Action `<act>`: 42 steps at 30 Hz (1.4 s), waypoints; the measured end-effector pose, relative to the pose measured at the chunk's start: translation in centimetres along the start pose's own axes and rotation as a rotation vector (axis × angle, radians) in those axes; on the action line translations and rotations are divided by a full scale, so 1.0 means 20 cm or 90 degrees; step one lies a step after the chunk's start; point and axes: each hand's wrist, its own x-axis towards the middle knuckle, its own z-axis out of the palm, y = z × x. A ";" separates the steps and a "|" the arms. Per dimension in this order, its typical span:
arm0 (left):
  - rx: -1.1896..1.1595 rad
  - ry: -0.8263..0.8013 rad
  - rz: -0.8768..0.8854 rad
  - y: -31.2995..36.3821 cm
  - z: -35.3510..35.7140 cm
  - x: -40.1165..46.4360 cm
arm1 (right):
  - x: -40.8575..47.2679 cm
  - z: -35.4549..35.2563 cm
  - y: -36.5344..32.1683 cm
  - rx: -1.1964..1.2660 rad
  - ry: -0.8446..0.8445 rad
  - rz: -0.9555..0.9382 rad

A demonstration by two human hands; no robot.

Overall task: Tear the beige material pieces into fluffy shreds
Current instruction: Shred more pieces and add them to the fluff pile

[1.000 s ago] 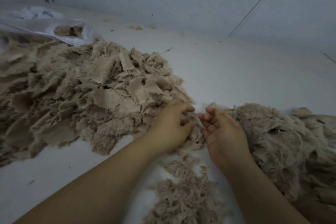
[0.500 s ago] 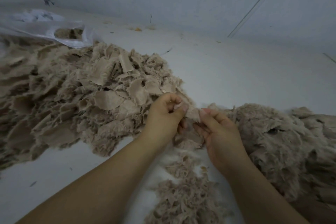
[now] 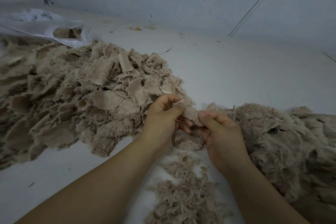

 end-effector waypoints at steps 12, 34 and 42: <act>0.184 -0.060 0.009 -0.03 0.01 -0.01 | 0.00 0.01 -0.02 0.030 -0.073 0.029; 0.340 0.040 0.116 -0.06 0.00 0.01 | 0.01 0.00 0.00 0.071 -0.018 0.028; 0.323 -0.023 0.121 -0.01 0.03 -0.02 | -0.01 0.00 -0.01 0.076 -0.058 0.026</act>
